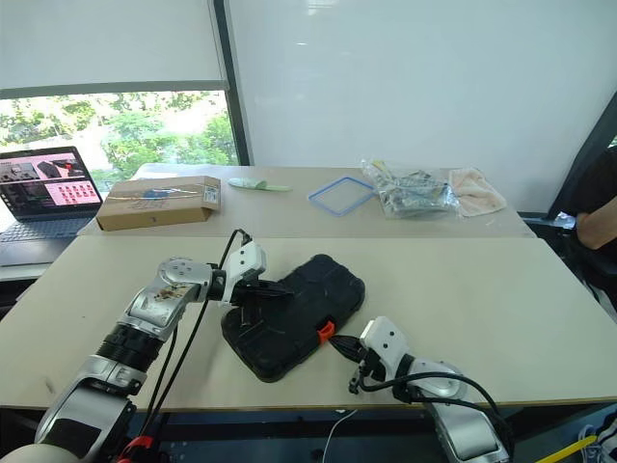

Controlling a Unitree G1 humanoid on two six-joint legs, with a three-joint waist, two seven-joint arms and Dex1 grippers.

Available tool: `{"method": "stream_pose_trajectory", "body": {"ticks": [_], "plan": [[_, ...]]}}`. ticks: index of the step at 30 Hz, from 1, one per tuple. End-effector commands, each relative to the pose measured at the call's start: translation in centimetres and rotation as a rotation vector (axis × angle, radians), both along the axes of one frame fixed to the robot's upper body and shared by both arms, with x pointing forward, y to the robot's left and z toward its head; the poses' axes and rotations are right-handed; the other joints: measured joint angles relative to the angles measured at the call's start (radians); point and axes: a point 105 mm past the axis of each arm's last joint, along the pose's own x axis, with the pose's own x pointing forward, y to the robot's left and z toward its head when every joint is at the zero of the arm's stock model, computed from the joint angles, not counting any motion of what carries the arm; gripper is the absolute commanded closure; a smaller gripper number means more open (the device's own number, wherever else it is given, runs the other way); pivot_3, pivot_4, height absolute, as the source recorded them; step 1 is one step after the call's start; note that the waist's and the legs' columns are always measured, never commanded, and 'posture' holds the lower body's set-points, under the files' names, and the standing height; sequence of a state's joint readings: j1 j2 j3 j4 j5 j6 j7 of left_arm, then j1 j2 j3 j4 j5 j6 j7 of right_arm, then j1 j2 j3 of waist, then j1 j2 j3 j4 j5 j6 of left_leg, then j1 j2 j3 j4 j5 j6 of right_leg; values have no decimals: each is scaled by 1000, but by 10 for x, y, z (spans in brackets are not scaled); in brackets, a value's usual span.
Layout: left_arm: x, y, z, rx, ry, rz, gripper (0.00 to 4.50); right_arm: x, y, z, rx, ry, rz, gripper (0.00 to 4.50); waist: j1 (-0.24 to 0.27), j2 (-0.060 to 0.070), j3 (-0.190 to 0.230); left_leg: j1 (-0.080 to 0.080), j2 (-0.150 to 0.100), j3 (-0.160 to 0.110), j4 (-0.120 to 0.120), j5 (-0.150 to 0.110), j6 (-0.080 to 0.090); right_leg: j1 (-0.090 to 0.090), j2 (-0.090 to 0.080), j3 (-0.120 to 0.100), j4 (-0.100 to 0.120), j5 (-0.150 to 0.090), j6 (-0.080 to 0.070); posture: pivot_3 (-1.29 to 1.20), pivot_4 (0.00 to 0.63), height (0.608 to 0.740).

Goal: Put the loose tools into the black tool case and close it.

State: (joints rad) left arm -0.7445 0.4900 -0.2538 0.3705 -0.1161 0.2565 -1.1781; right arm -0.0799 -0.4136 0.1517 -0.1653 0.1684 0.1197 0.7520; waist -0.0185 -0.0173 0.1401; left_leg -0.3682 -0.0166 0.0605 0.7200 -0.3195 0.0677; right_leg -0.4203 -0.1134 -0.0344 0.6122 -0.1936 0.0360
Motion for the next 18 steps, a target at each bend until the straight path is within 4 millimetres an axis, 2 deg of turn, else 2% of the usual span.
{"method": "stream_pose_trajectory", "body": {"ticks": [1,6,10,12,16,18], "plan": [[-14,7,-53,104,174,16,4500,6,17,35,73,-123,31,4413,0,0,0,0,0,0,0,0,0,0,0,0,0,0,0,0,150,740],[-17,6,-60,97,203,16,4500,11,24,36,106,-115,25,4413,-3,0,0,1,0,0,-2,0,-1,0,1,1,0,0,-1,0,150,740],[-16,6,-59,65,204,38,4500,12,22,34,103,-112,28,4413,-4,0,0,2,0,0,-4,1,-2,0,1,1,0,0,-1,0,150,740],[-14,8,-52,12,179,47,4500,10,15,36,95,-112,33,4413,-3,0,0,2,0,0,-4,1,-2,0,1,2,0,0,-1,0,150,740],[-12,19,-18,-161,62,43,4500,1,-10,37,50,-92,44,4413,-1,1,-1,1,0,0,-6,1,-1,-2,0,2,0,0,-2,0,150,740],[-15,36,2,-251,8,65,4500,-6,-26,43,45,-86,35,3899,3,1,-1,1,0,0,-7,1,-1,-3,-1,2,-1,-1,-2,0,150,740]]}}
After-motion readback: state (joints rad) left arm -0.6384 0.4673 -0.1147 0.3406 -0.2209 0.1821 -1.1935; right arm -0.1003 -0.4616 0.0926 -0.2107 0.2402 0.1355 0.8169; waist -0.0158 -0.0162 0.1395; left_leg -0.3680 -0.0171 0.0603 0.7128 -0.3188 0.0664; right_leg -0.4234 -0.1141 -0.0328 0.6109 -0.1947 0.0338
